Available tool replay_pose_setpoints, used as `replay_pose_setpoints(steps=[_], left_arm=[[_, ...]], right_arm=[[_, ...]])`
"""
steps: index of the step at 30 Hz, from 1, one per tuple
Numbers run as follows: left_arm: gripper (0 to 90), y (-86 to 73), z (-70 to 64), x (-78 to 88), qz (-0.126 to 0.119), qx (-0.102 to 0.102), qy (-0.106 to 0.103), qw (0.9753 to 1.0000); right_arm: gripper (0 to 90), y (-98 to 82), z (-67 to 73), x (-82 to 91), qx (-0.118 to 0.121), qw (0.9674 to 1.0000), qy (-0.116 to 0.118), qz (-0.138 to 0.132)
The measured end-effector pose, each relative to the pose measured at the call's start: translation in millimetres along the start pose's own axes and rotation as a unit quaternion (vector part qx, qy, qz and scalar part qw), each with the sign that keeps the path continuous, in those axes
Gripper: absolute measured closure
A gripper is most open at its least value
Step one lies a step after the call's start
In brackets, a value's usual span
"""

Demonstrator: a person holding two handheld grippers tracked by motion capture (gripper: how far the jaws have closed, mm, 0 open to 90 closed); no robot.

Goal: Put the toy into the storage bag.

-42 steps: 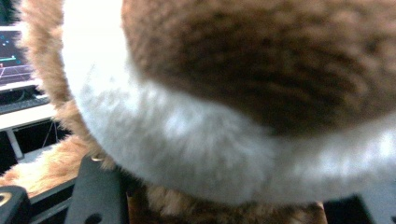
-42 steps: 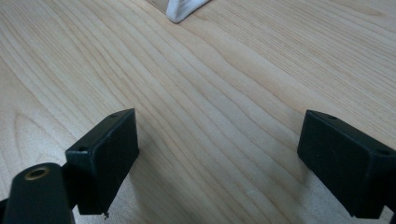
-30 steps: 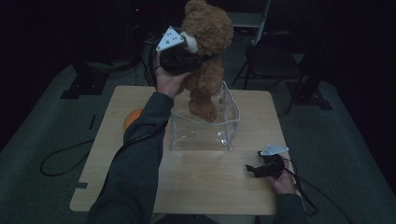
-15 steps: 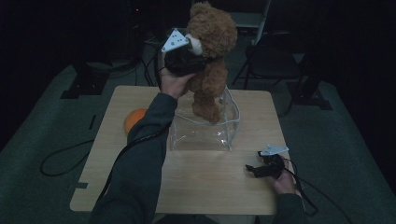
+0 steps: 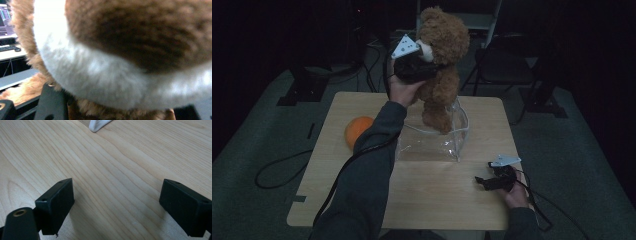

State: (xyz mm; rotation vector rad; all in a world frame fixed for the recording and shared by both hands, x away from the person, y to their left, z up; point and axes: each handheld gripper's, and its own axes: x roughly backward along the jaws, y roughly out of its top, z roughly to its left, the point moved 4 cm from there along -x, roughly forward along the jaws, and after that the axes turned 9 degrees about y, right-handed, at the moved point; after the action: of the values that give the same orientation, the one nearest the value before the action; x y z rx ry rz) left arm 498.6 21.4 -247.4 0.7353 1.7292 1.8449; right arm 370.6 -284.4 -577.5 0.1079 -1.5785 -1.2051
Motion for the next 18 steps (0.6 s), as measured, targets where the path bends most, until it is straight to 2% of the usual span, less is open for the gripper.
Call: replay_pose_setpoints(steps=[6, 18], left_arm=[[38.4, -1.3, -3.0, -2.7, 0.003, -0.004, -0.001, 1.0000], [38.3, -9.1, -6.3, -10.3, 0.008, 0.001, -0.003, 1.0000]], right_arm=[[11.7, 0.0, 0.0, 0.0, 0.000, 1.0000, 0.000, 0.000], [11.7, 0.0, 0.0, 0.0, 0.000, 1.0000, 0.000, 0.000]])
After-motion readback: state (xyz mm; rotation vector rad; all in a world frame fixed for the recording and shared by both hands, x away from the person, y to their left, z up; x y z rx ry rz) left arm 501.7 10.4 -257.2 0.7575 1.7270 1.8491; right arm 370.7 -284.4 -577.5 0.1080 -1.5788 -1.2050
